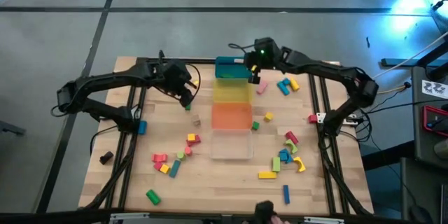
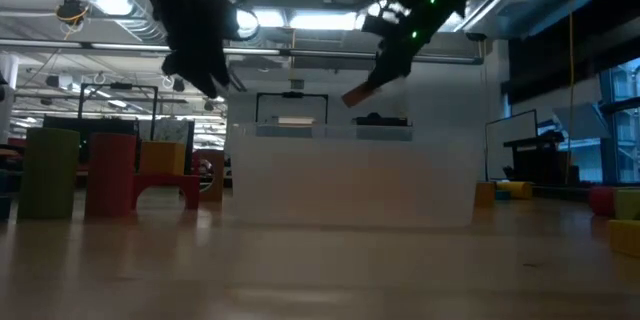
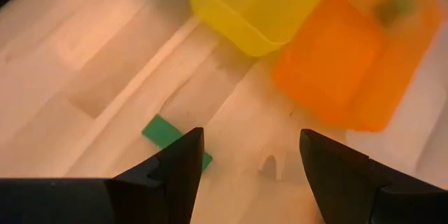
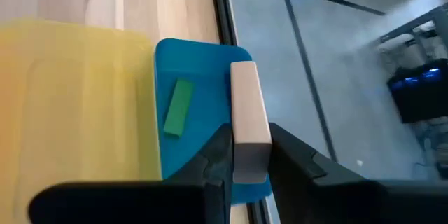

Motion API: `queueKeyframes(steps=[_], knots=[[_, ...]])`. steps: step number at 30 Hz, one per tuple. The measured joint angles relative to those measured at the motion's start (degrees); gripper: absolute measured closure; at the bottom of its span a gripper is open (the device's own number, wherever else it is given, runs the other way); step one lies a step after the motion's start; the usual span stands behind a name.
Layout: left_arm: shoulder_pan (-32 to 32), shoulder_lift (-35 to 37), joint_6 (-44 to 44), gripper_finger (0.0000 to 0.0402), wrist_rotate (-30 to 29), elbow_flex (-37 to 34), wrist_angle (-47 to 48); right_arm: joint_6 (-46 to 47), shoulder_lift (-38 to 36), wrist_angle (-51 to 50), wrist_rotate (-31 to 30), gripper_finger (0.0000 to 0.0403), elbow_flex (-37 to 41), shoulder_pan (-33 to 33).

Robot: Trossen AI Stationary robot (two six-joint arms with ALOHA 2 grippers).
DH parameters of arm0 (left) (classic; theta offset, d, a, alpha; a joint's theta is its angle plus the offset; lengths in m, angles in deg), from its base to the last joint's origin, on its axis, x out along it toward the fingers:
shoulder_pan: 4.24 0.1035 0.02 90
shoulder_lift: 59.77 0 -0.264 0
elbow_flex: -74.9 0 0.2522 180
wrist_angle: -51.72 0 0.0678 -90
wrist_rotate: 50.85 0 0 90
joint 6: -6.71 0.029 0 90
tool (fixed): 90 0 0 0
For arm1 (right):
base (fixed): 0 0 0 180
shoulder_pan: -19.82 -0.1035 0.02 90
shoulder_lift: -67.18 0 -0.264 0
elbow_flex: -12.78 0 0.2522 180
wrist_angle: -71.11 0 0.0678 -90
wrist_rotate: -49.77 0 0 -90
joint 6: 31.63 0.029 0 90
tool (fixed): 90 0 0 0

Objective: Sort blocks by size
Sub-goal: Put the wooden rectangular block into the blue bin, then put the green rectangular block into the blue bin

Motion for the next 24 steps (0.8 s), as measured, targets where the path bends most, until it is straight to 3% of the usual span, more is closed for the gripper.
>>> queueKeyframes(steps=[8, 15, 20, 24], knots=[[0.0, 0.0, -11.6, 0.0180, -1.4, -1.5, 0.0, 0.0, 9.0, 4.0, 2.3, 0.0332, 0.0, 4.4], [0.0, 0.0, -26.4, 0.0180, -2.7, -6.9, -0.2, 0.0, 13.5, 4.7, 0.6, 0.0291, 0.0, 4.4], [0.0, 0.0, -29.9, 0.0180, -5.2, -10.1, -2.1, 0.1, 14.1, 5.1, 0.2, 0.0267, 0.0, 4.5], [0.0, 0.0, -30.9, 0.0180, -6.3, -13.4, -9.1, 0.1, 14.1, 7.1, 0.2, 0.0256, 0.0, 4.4]])
